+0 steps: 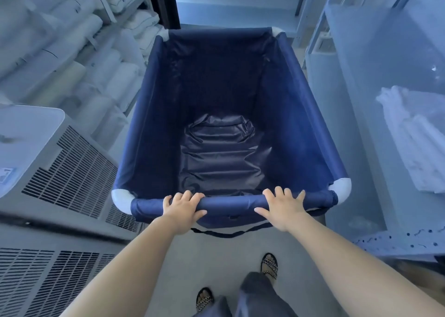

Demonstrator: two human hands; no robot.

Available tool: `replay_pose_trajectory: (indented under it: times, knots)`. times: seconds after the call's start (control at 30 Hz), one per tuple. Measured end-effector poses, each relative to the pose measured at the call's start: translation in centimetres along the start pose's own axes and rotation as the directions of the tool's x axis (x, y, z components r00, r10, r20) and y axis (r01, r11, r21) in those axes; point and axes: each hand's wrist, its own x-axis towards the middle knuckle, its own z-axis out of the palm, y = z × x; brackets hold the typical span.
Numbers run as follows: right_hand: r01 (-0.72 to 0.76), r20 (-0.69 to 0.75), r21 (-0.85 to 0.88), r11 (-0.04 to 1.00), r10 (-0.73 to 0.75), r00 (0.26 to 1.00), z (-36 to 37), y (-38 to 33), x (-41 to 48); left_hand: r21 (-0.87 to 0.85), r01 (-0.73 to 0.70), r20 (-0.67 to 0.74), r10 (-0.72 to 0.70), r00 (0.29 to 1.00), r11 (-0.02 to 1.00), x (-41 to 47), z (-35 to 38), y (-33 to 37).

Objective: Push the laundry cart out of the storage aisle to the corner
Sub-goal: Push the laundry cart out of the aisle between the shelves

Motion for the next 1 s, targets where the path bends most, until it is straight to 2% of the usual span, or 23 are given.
replay_pose_trajectory:
  times: [0.4, 0.6, 0.83, 1.0]
  knots:
    - [-0.111, -0.002, 0.054, 0.992, 0.111, 0.994, 4.2, -3.5, -6.6, 0.031, -0.110, 0.031, 0.109, 0.994, 0.993, -4.8, 2.2, -2.0]
    - [-0.151, 0.046, 0.100, 0.983, 0.147, 0.988, 5.8, -5.2, -9.5, 0.105, -0.121, 0.023, 0.119, 0.993, 0.987, -7.3, 3.4, -2.5]
    - [-0.159, 0.056, 0.080, 0.984, 0.154, 0.986, 7.1, -6.7, -12.7, 0.132, -0.100, -0.044, 0.106, 0.993, 0.986, -10.8, 5.3, -2.3]
    - [-0.077, 0.040, 0.083, 0.994, 0.074, 0.996, 8.9, -6.5, -15.6, 0.142, -0.057, -0.057, 0.066, 0.996, 0.988, -13.9, 6.7, -1.5]
